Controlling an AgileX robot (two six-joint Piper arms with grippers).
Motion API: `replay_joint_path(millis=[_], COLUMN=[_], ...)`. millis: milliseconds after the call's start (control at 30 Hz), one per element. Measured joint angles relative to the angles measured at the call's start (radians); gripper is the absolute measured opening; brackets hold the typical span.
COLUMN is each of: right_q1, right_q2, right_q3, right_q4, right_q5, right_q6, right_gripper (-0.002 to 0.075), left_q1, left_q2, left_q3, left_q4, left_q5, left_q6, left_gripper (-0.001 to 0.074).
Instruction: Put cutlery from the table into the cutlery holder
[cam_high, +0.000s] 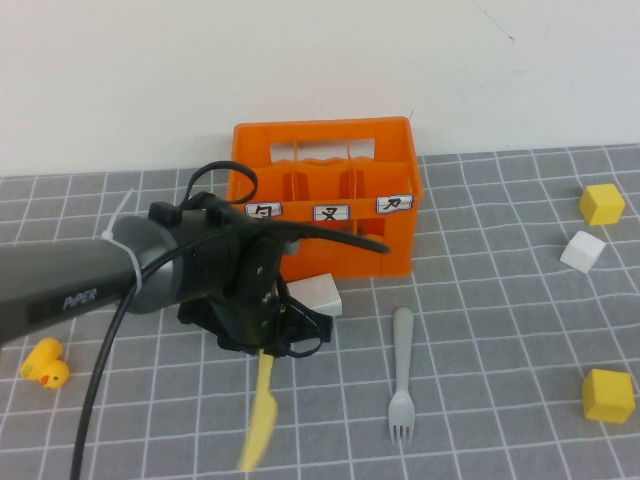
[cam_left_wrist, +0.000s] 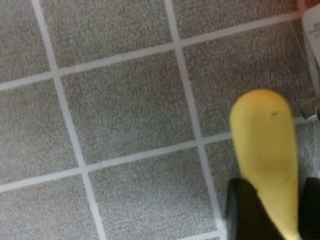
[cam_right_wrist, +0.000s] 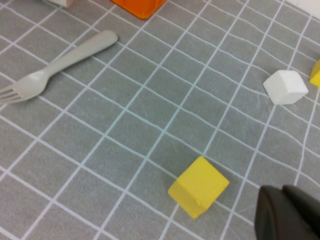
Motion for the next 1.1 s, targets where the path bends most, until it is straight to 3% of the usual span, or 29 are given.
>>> replay_joint_path(millis=[100, 600, 800, 1100], right_q1=[0.000, 0.000, 0.000, 0.000], right_q2=[0.000, 0.000, 0.000, 0.000], right_q3=[0.000, 0.000, 0.002, 0.001], right_q4=[0.000, 0.002, 0.006, 0.008], right_q5=[0.000, 0.000, 0.000, 0.000], right_q6=[0.000, 0.000, 0.000, 0.000], right_gripper=[-0.0003, -0.0003, -0.0003, -0.0003], left_q1=[0.000, 0.000, 0.000, 0.000], left_q2=[0.000, -0.021, -0.106, -0.237], left_q3=[0.000, 0.000, 0.002, 0.002], left_q4=[-0.007, 0.079, 0.123, 0.133], left_q5=[0.002, 0.053, 0.080, 0.099], left_q6=[0.000, 0.006, 0.012, -0.009], left_gripper=[0.0150, 0.0147, 0.0018, 0.0001])
